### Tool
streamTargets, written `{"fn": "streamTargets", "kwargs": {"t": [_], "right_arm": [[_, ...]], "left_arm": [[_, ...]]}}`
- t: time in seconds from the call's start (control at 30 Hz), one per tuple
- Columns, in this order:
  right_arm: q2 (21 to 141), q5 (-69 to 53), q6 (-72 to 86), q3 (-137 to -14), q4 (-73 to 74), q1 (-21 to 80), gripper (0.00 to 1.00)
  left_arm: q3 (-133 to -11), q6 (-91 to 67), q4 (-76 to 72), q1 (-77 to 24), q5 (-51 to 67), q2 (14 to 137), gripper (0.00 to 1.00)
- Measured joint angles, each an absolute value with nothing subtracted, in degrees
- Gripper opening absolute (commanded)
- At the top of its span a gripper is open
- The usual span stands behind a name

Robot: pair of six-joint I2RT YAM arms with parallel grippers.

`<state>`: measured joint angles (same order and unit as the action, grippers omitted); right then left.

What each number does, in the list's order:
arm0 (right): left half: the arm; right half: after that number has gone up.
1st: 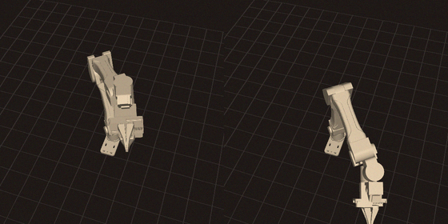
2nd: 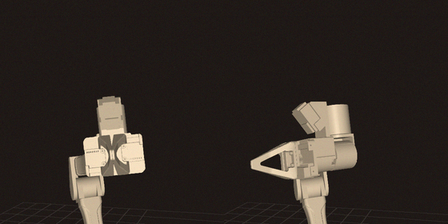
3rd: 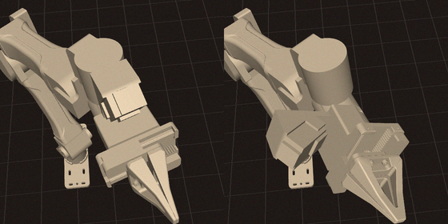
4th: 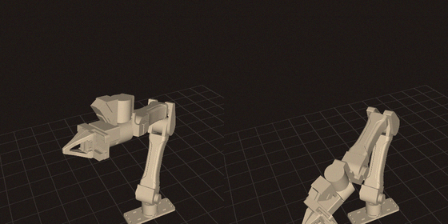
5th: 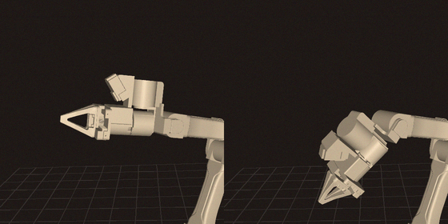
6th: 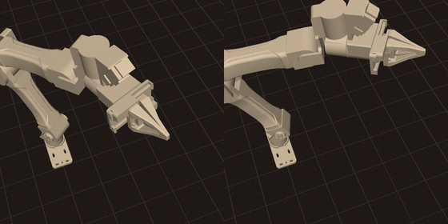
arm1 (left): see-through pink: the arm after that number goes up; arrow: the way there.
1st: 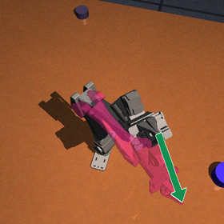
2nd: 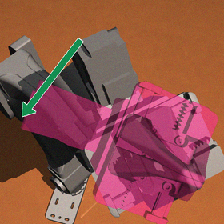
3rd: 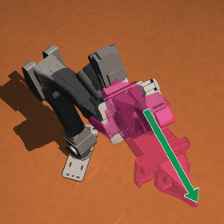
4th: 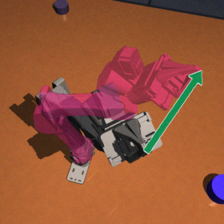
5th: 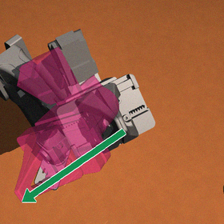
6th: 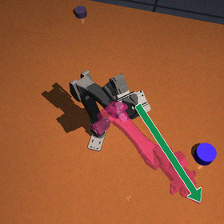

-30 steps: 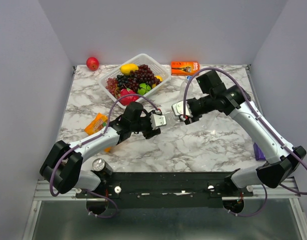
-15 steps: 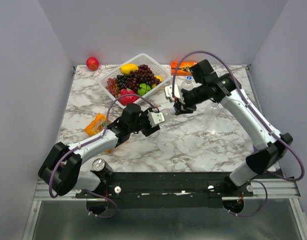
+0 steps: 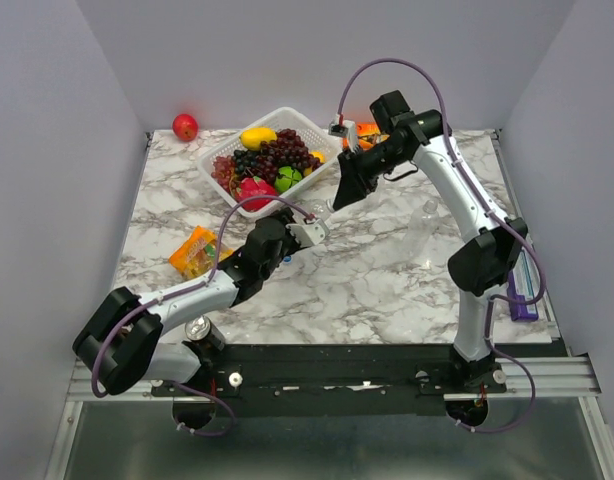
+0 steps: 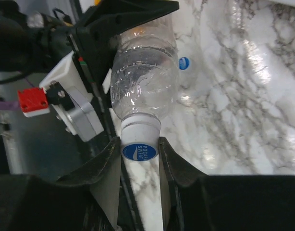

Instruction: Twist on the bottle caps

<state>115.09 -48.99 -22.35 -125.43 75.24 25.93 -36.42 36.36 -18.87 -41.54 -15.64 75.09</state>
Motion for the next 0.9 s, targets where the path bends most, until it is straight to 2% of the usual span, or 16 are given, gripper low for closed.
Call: {"fn": "streamTargets", "kwargs": {"t": [0.27, 0.37, 0.4, 0.43, 0.53, 0.67, 0.73, 0.9], "right_arm": [[115.87, -61.41, -2.92, -119.28, 70.94, 21.50, 0.05], [115.98, -61.69, -0.84, -119.50, 70.22, 21.45, 0.26], [115.98, -61.67, -0.49, -119.77, 70.17, 21.45, 0.42], [115.98, -61.56, -0.30, -120.01, 70.17, 21.45, 0.49], [115.98, -61.19, -0.45, -122.19, 71.09, 21.67, 0.58], [115.59, -60.20, -6.96, -131.02, 72.25, 22.13, 0.62], [112.49, -59.77, -14.87, -130.87, 71.24, 22.17, 0.64], [94.43, -57.84, -36.75, -112.12, 68.16, 22.76, 0.71]], "left_arm": [[-36.16, 41.23, -21.37, -42.57, -19.97, 74.65, 0.00], [-36.16, 41.41, -21.56, -42.57, -20.29, 74.65, 0.00], [-36.16, 41.39, -21.80, -42.57, -20.34, 74.65, 0.00], [-36.16, 41.36, -21.98, -42.57, -20.38, 74.65, 0.00], [-36.25, 40.69, -22.57, -42.61, -20.25, 74.70, 0.00], [-38.35, 37.87, -21.02, -42.57, -15.97, 74.59, 0.00], [-39.11, 35.62, -18.65, -42.22, -11.05, 74.26, 0.00], [-39.81, 31.31, -10.20, -40.18, 5.69, 72.44, 0.00]]}}
